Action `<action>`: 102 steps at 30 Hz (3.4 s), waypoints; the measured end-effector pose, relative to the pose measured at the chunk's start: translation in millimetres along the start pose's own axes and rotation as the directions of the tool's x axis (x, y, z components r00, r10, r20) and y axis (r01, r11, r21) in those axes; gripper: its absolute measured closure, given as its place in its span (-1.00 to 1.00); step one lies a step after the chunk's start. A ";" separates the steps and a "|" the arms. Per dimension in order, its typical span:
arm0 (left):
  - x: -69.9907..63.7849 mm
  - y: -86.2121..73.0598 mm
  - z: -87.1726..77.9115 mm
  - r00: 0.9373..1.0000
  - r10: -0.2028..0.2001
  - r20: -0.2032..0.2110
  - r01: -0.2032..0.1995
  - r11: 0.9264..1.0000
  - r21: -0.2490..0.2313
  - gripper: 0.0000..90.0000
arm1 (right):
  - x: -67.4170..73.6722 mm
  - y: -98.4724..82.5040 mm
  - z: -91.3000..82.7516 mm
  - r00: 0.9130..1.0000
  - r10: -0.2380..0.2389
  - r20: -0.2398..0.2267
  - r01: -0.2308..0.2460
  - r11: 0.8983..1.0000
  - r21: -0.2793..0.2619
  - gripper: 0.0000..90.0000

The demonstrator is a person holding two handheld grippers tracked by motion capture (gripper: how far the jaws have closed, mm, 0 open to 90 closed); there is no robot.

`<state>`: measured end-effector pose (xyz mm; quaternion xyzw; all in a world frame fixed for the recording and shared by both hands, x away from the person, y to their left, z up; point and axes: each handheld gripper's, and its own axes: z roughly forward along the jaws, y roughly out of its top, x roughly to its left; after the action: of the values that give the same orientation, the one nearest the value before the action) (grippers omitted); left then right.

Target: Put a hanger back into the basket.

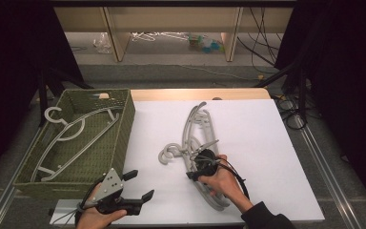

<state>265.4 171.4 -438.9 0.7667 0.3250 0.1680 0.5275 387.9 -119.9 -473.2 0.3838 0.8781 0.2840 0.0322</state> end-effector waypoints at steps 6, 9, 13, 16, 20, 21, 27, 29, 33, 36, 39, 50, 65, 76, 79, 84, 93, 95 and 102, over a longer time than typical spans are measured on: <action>0.3 -0.2 -0.3 1.000 0.004 0.001 -0.004 1.000 0.002 -0.61 | -2.1 -0.6 -1.3 0.998 0.046 -0.032 -0.046 0.999 0.001 0.42; 0.6 0.0 -0.5 1.000 0.002 -0.001 -0.002 1.000 0.001 -0.61 | -2.8 -0.9 -2.3 0.998 0.051 -0.045 -0.051 0.999 0.003 0.50; 1.2 -0.3 -1.7 1.000 0.000 0.000 0.000 1.000 0.001 -0.61 | -1.1 -0.5 -5.8 0.998 0.055 -0.039 -0.056 0.998 -0.021 0.59; 3.1 1.0 -1.6 1.000 -0.022 0.001 0.022 1.000 -0.010 -0.61 | -3.5 -0.9 -10.2 0.997 0.061 -0.045 -0.062 0.997 -0.037 0.60; 3.7 0.6 -2.8 1.000 -0.013 -0.006 0.013 1.000 -0.008 -0.61 | -5.1 -1.0 -18.8 0.995 0.076 -0.059 -0.079 0.995 -0.058 0.62; 3.9 1.2 -2.9 1.000 -0.016 -0.008 0.016 1.000 -0.010 -0.61 | -5.2 -1.3 -22.1 0.995 0.077 -0.064 -0.082 0.994 -0.068 0.62; 4.9 1.0 -2.9 1.000 -0.027 -0.012 0.027 1.000 -0.015 -0.60 | -13.8 -3.4 -49.1 0.991 0.097 -0.095 -0.108 0.988 -0.114 0.64; 4.4 0.3 -3.8 1.000 -0.018 -0.014 0.018 1.000 -0.011 -0.60 | -19.1 -5.9 -56.2 0.987 0.115 -0.111 -0.128 0.984 -0.122 0.64; 5.2 0.9 -3.0 1.000 -0.026 -0.013 0.026 0.999 -0.021 -0.59 | -25.5 -9.4 -65.6 0.987 0.117 -0.112 -0.133 0.980 -0.146 0.65; 5.9 0.6 -3.7 1.000 -0.016 -0.007 0.016 1.000 -0.017 -0.60 | -27.3 -10.5 -69.2 0.984 0.117 -0.136 -0.138 0.977 -0.162 0.66; 5.8 0.9 -4.8 1.000 -0.023 -0.016 0.023 1.000 -0.015 -0.59 | -31.2 -12.6 -75.0 0.982 0.120 -0.148 -0.145 0.975 -0.167 0.70; 6.2 0.0 -4.7 1.000 -0.010 -0.018 0.010 1.000 -0.011 -0.59 | -50.3 -19.8 -92.9 0.976 0.105 -0.191 -0.146 0.965 -0.219 0.82; -1.4 12.9 17.3 0.992 0.119 -0.039 -0.118 0.993 0.029 -0.45 | -28.2 -27.3 -99.0 0.949 -0.089 -0.302 0.045 0.988 -0.148 0.82; 11.0 35.3 64.3 0.949 0.314 0.019 -0.313 0.937 0.152 -0.30 | -9.2 -35.1 -99.8 0.914 -0.203 -0.351 0.169 0.978 -0.124 0.82; 14.6 35.8 69.9 0.935 0.353 0.035 -0.354 0.921 0.161 -0.28 | -3.7 -38.1 -101.0 0.904 -0.224 -0.365 0.193 0.974 -0.120 0.82; 12.7 34.6 76.5 0.899 0.418 0.131 -0.435 0.889 0.146 -0.12 | 3.6 -39.1 -103.1 0.888 -0.257 -0.381 0.228 0.966 -0.121 0.82; 11.1 37.0 92.1 0.839 0.475 0.266 -0.520 0.843 0.136 0.21 | 8.0 -37.9 -103.1 0.880 -0.286 -0.380 0.260 0.958 -0.121 0.82; 11.4 38.1 93.2 0.830 0.484 0.278 -0.531 0.838 0.123 0.26 | 7.6 -38.1 -103.4 0.883 -0.293 -0.366 0.268 0.956 -0.119 0.82; 8.4 43.8 91.8 0.761 0.561 0.325 -0.620 0.777 0.108 0.43 | 3.2 -37.5 -108.2 0.874 -0.319 -0.368 0.283 0.948 -0.149 0.81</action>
<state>340.7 102.7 -435.0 0.8966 0.0049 0.1832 0.4032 331.4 -189.3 -401.7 0.1769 0.9022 0.3849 -0.0809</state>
